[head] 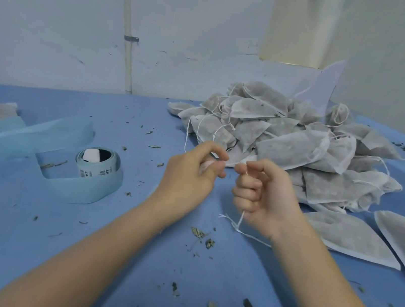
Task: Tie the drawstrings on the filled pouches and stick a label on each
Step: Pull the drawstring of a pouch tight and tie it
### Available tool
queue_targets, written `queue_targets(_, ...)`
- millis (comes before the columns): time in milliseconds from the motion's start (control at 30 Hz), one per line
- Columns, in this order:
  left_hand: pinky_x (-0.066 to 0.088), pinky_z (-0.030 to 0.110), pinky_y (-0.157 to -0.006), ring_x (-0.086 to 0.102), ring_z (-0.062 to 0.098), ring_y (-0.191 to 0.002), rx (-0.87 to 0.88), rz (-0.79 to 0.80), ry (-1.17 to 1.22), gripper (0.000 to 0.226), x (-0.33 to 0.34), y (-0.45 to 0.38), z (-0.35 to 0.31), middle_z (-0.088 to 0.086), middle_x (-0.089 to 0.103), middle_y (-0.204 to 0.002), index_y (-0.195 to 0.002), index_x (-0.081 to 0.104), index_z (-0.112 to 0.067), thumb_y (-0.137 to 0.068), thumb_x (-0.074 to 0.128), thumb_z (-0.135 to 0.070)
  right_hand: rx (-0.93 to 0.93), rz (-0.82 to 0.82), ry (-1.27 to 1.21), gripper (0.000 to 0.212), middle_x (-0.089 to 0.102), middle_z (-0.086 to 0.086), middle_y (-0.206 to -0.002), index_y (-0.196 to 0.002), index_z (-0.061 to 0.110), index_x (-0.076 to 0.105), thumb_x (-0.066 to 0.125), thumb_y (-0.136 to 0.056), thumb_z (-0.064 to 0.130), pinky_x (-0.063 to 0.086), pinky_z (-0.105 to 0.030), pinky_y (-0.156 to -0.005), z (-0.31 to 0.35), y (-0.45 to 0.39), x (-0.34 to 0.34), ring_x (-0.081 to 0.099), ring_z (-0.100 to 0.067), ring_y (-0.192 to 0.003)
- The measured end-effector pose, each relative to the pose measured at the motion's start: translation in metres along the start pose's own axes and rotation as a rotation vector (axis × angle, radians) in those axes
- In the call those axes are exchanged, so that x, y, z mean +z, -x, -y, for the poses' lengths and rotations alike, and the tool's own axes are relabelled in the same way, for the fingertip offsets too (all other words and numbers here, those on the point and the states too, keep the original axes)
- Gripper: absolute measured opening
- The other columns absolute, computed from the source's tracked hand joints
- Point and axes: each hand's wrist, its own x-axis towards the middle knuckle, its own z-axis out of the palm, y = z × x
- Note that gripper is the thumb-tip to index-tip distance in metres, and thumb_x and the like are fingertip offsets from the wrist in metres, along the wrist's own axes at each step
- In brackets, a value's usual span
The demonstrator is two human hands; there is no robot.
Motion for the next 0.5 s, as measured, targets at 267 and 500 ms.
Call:
queue_targets(267,0.040,0.016,-0.063,0.053,0.005,-0.070,-0.037,-0.143,-0.015,0.005,0.004,0.008,-0.001,-0.009,0.064,-0.074,-0.082,0.060,-0.017,-0.084,0.064,-0.019,-0.102,0.094,-0.168,0.034,0.030,0.007,-0.049,-0.089,0.009,0.076,0.047,-0.072,0.011,0.012,-0.016,-0.035,-0.016,-0.002,0.004,0.012,-0.007,-0.044)
queue_targets(500,0.037,0.009,-0.061,0.052,-0.002,-0.067,-0.041,-0.147,-0.023,0.013,0.000,0.012,0.000,-0.013,0.067,-0.071,-0.081,0.064,-0.019,-0.086,0.064,-0.030,-0.203,0.041,0.416,0.050,0.038,0.005,-0.057,-0.111,0.033,0.071,0.038,-0.084,0.005,0.017,-0.017,-0.038,-0.021,0.001,0.008,0.019,-0.008,-0.044)
